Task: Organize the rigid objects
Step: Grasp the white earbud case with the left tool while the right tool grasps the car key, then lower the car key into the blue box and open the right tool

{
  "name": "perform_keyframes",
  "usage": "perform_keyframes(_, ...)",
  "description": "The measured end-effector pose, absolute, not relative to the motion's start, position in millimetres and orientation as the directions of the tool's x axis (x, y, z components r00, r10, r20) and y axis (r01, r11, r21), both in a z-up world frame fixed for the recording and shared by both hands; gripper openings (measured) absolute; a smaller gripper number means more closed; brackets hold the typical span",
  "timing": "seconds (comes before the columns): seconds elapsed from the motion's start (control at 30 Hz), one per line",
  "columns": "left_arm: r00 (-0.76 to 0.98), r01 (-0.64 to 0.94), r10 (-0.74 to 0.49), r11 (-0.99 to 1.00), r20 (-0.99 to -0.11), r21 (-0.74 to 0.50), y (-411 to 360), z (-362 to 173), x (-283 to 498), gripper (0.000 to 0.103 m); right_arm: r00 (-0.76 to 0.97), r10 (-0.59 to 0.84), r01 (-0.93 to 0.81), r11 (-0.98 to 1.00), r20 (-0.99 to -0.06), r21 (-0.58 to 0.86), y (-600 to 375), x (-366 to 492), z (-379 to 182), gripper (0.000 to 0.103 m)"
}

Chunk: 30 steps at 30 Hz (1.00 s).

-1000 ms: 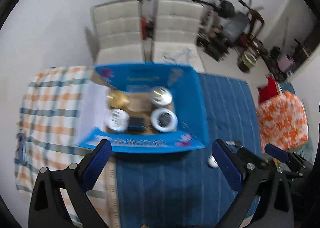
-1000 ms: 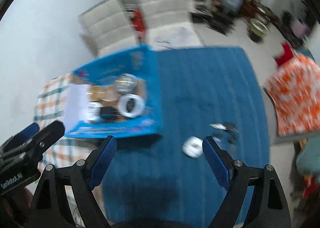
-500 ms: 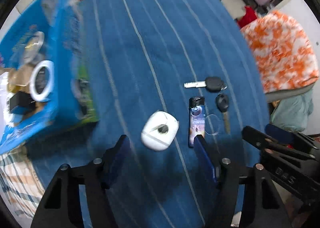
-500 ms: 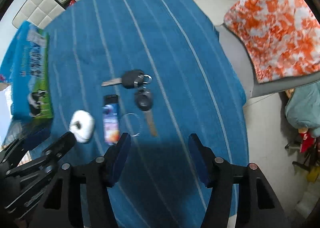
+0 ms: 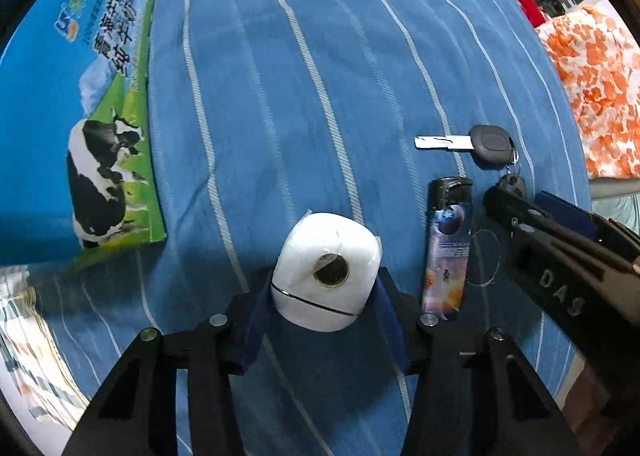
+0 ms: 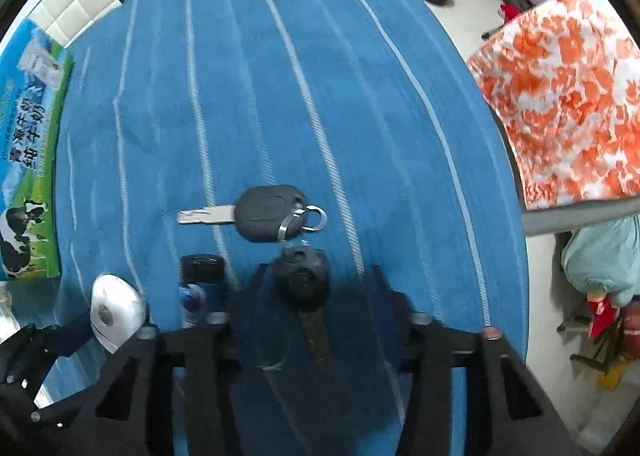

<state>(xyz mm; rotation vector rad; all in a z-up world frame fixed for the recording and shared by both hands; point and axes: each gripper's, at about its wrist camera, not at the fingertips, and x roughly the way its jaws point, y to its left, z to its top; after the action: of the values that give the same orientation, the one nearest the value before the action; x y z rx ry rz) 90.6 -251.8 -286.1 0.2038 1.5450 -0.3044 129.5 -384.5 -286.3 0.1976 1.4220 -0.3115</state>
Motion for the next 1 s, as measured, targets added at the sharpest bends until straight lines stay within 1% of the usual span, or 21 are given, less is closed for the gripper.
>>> perform_keyframes(0.17, 0.009, 0.302, -0.064, 0.952, -0.998, -0.058, -240.5, -277.3, 88.0, 0.046, 0.102, -0.084, 0.321, 0.946, -0.991, -0.047, -381.7, 119.4, -287.7, 0.030)
perform_keyframes(0.27, 0.023, 0.304, -0.073, 0.950, -0.997, -0.063, -241.2, -269.1, 86.9, 0.045, 0.125, -0.076, 0.309, 0.950, -0.989, -0.033, -385.0, 104.1, -276.8, 0.030)
perform_keyframes(0.53, 0.080, 0.339, -0.119, 0.937, -0.990, -0.086, -237.6, -229.1, 84.4, 0.044, 0.235, -0.077, 0.256, 0.967, -0.969, -0.015, -375.4, 73.2, -228.1, 0.030)
perform_keyframes(0.7, 0.131, 0.360, -0.156, 0.928, -0.979, -0.099, -239.7, -202.4, 81.2, 0.044, 0.282, -0.046, 0.232, 0.972, -0.958, 0.021, -361.9, 62.8, -198.5, 0.030)
perform_keyframes(0.9, 0.177, 0.346, -0.213, 0.927, -0.961, -0.142, -213.3, -180.7, 83.4, 0.043, 0.329, -0.015, 0.199, 0.979, -0.944, 0.054, -347.5, 56.1, -158.4, 0.030)
perform_keyframes(1.0, 0.207, 0.340, -0.248, 0.925, -0.946, -0.168, -199.3, -156.7, 85.2, 0.042, 0.363, 0.008, 0.177, 0.981, -0.932, 0.078, -337.2, 55.3, -128.8, 0.030)
